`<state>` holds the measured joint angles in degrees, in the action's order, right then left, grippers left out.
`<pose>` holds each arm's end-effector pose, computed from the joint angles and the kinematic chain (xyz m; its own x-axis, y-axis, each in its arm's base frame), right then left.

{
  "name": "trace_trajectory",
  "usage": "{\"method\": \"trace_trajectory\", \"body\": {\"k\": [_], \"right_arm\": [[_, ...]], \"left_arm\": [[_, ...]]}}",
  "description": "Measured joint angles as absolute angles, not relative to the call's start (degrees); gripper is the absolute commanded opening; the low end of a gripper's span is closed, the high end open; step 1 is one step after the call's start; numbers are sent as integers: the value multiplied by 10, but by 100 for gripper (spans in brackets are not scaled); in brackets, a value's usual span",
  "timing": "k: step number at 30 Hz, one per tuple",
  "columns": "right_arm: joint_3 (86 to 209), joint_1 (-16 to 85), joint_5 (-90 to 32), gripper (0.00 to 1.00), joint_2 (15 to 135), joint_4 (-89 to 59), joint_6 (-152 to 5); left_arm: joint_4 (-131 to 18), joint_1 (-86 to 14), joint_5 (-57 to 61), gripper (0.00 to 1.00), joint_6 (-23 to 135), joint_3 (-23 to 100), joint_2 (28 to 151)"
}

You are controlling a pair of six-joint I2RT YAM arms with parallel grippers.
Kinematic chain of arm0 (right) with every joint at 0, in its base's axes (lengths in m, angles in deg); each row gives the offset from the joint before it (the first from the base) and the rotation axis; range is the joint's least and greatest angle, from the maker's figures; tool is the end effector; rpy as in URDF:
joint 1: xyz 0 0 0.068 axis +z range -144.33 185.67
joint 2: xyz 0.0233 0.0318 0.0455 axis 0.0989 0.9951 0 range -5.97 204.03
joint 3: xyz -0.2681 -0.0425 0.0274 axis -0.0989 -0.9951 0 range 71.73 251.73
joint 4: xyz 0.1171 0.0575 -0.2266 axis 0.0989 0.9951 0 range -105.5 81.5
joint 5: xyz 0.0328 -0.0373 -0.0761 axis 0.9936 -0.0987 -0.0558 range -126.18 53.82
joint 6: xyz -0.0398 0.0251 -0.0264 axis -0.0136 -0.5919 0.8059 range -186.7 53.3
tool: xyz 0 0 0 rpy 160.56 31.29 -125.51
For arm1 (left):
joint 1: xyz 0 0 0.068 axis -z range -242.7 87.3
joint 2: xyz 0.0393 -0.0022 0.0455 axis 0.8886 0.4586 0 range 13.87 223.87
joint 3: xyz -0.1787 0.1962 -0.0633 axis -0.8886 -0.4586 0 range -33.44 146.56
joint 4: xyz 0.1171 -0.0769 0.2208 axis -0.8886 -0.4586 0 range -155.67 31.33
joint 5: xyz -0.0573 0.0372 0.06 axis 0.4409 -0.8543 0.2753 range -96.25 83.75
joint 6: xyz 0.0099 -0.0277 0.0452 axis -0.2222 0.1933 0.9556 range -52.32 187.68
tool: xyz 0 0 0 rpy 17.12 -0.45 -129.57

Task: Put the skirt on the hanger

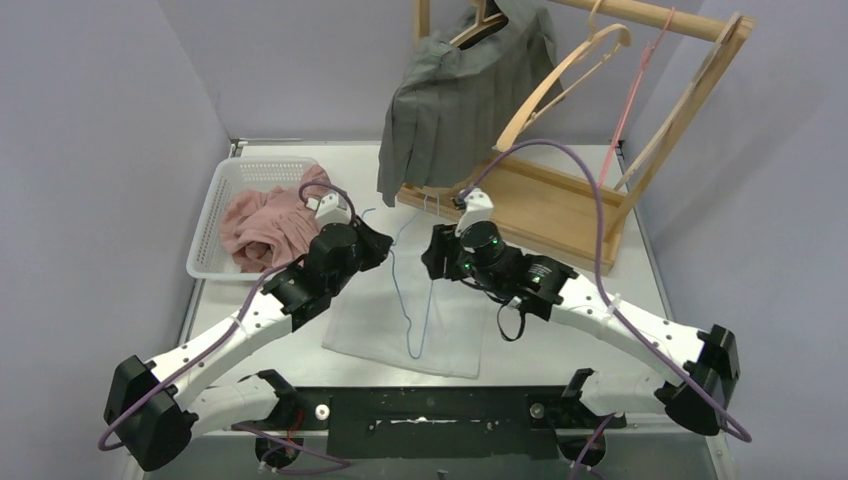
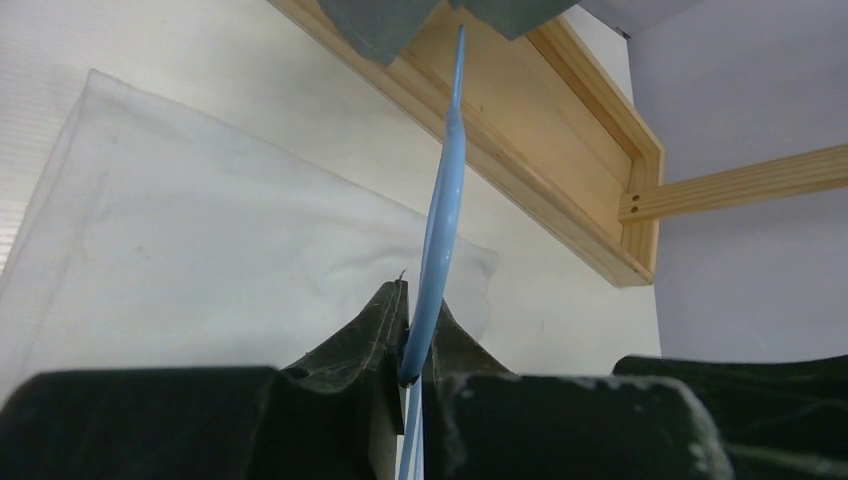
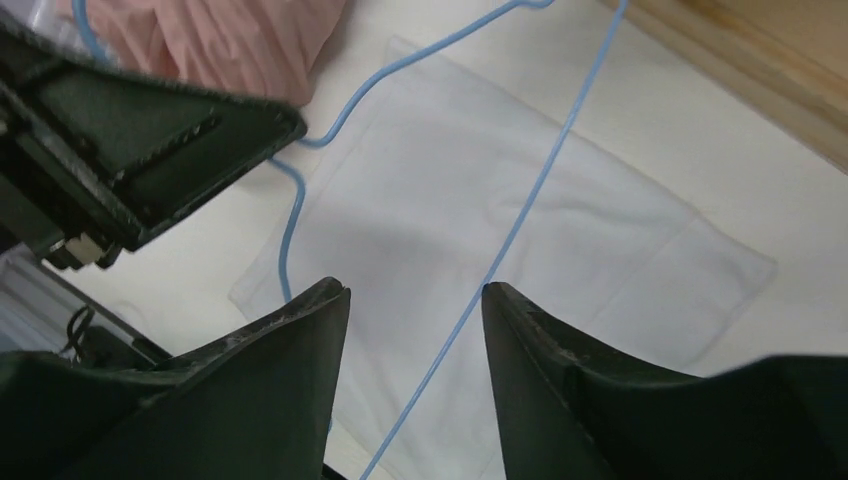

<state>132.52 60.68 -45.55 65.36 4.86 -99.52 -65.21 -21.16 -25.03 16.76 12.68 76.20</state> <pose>0.1658 0.2269 0.3217 -0.6420 0.0152 -0.7665 -0.4524 0.7996 0.3948 0.1939 -0.1564 0.2949 -0.4973 -0.5412 -0.6781 0.0310 0.7700 -0.6373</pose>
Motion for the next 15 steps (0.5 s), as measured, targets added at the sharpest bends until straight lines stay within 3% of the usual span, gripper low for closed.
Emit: {"method": "trace_trajectory", "body": {"k": [4, 6, 9, 15], "right_arm": [[1316, 566, -478, 26, 615, 76, -1032], [1315, 553, -488, 20, 616, 100, -1055], [1303, 532, -494, 18, 621, 141, -1095], [1259, 474, -498, 25, 620, 211, -1159]], "left_arm": [[-618, -209, -225, 0, 139, 94, 762], [-593, -200, -218, 0, 122, 80, 772], [-558, -169, -210, 0, 100, 73, 806], [-469, -92, -214, 0, 64, 73, 894]]}}
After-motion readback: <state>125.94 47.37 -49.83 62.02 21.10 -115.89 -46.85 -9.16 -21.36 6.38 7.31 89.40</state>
